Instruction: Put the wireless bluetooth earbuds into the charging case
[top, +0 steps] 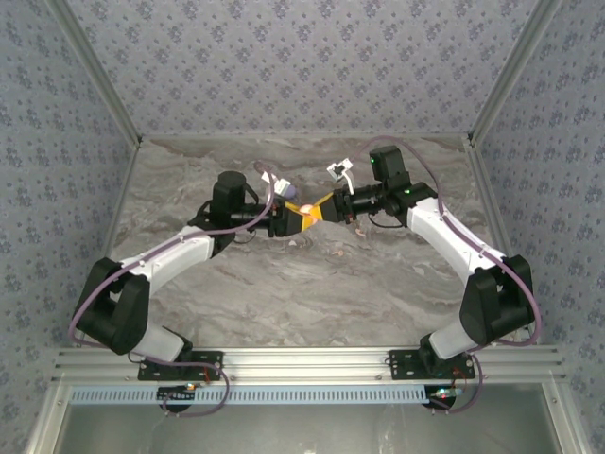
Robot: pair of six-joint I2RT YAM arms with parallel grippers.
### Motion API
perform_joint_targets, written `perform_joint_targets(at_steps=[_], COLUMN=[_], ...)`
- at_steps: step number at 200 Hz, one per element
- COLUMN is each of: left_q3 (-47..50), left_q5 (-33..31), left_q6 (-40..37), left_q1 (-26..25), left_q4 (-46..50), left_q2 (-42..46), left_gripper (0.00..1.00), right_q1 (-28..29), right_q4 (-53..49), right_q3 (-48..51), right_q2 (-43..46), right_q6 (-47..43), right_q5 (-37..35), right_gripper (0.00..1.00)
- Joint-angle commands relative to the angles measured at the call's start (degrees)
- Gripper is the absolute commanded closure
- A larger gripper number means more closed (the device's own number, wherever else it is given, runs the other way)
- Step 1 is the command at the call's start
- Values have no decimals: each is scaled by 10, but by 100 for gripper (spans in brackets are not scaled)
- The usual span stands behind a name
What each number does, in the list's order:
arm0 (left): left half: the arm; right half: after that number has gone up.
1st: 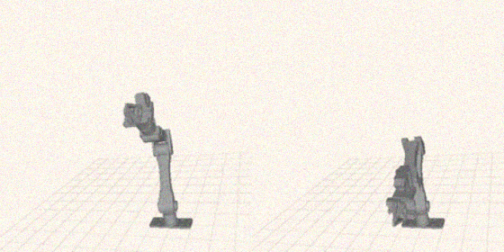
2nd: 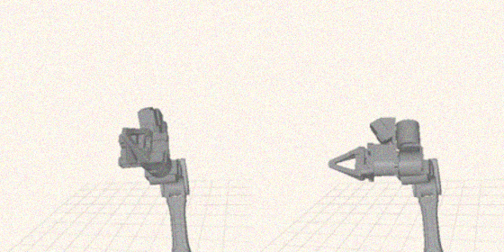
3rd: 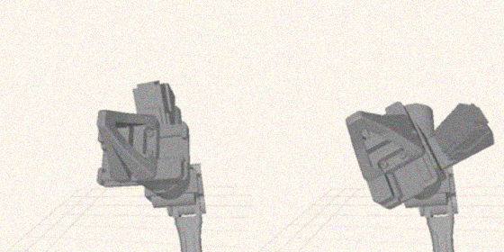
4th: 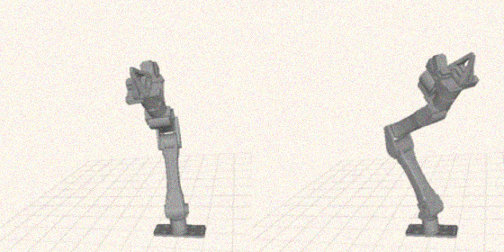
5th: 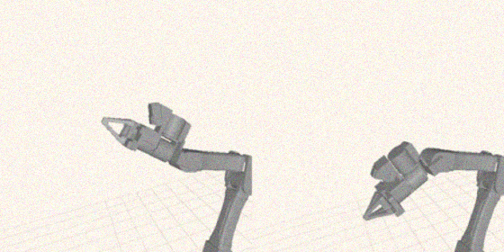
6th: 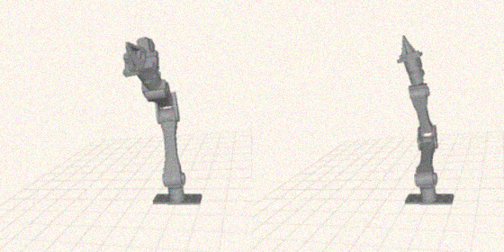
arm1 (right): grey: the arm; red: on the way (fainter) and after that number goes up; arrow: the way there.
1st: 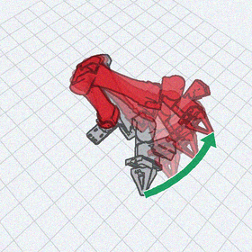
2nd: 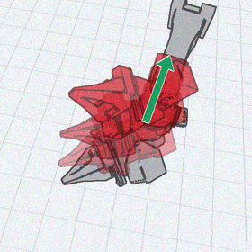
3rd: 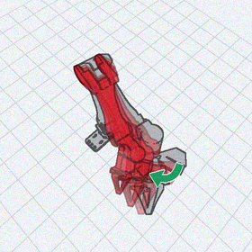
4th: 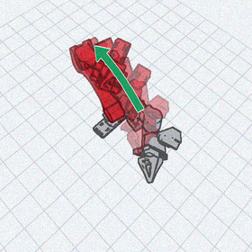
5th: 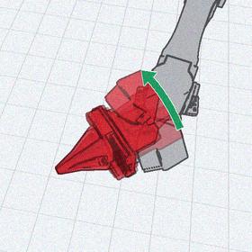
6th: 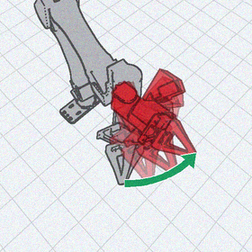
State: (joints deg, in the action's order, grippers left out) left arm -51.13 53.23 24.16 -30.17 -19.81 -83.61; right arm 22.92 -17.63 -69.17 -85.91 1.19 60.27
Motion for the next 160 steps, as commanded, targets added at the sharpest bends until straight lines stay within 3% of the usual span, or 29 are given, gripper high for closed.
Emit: perform_joint_targets(at_steps=[1,27,64,110,125,139,160], left_q3=[7,8,5,8,9,11,13], left_q5=[-30,-34,-37,-40,-47,-52,-61], left_q6=[23,23,19,17,12,6,-3], left_q1=[-7,-10,-10,-9,-10,-10,-10], left_q4=[-52,-53,-47,-41,-32,-26,-15], left_q2=[17,17,18,22,29,37,44], left_gripper=[54,54,61,78,78,70,66], right_q1=[7,7,6,4,1,0,0], right_q4=[22,31,27,28,32,37,38], right_q3=[-8,-4,-4,-4,-3,-2,-2], right_q2=[7,7,7,8,12,14,17], right_q6=[21,28,28,33,37,42,44], right_q5=[30,29,27,15,11,11,12], right_gripper=[82,83,84,84,85,85,85])
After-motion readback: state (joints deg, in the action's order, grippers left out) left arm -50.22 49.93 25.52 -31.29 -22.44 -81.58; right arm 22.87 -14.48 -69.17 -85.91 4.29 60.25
